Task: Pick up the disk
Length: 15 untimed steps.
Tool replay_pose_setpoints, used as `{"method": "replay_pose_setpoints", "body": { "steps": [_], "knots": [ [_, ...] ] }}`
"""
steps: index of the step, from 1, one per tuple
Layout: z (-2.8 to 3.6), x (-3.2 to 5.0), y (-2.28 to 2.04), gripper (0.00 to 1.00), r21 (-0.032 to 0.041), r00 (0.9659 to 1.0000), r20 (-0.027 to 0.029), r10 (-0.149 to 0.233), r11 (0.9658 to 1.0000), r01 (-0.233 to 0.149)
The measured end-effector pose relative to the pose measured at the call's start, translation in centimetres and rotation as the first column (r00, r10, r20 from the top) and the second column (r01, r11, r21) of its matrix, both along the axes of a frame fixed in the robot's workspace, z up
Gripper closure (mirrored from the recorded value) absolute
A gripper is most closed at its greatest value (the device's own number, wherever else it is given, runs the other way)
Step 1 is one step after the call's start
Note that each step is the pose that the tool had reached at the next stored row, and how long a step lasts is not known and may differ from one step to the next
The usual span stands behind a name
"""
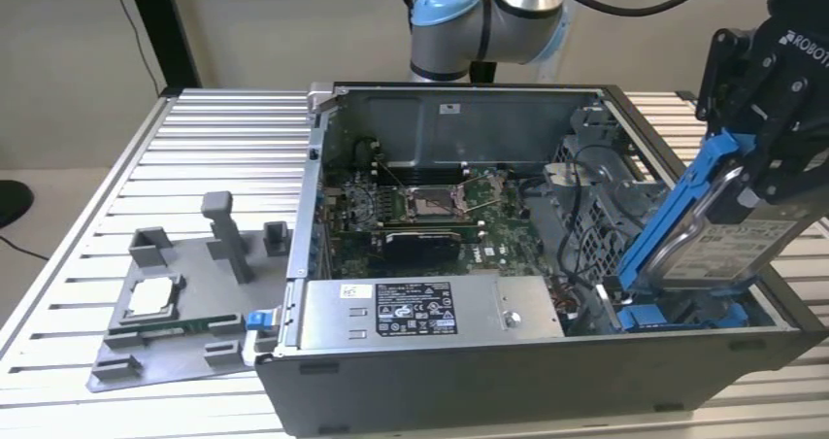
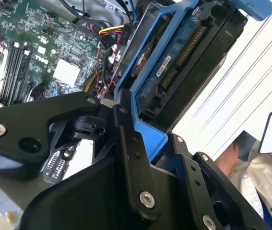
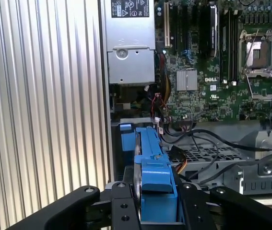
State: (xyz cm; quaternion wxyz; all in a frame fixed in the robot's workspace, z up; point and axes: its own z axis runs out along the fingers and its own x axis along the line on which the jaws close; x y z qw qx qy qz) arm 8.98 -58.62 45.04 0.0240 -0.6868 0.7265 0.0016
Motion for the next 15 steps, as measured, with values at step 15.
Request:
{"method": "replay_pose_setpoints", "body": {
  "steps": [15],
  "knots": [
    [-0.07,0.00,-0.03,1.00,0.0095,0.9997,-0.0013,0.026,0.9996,-0.026]
  ]
}}
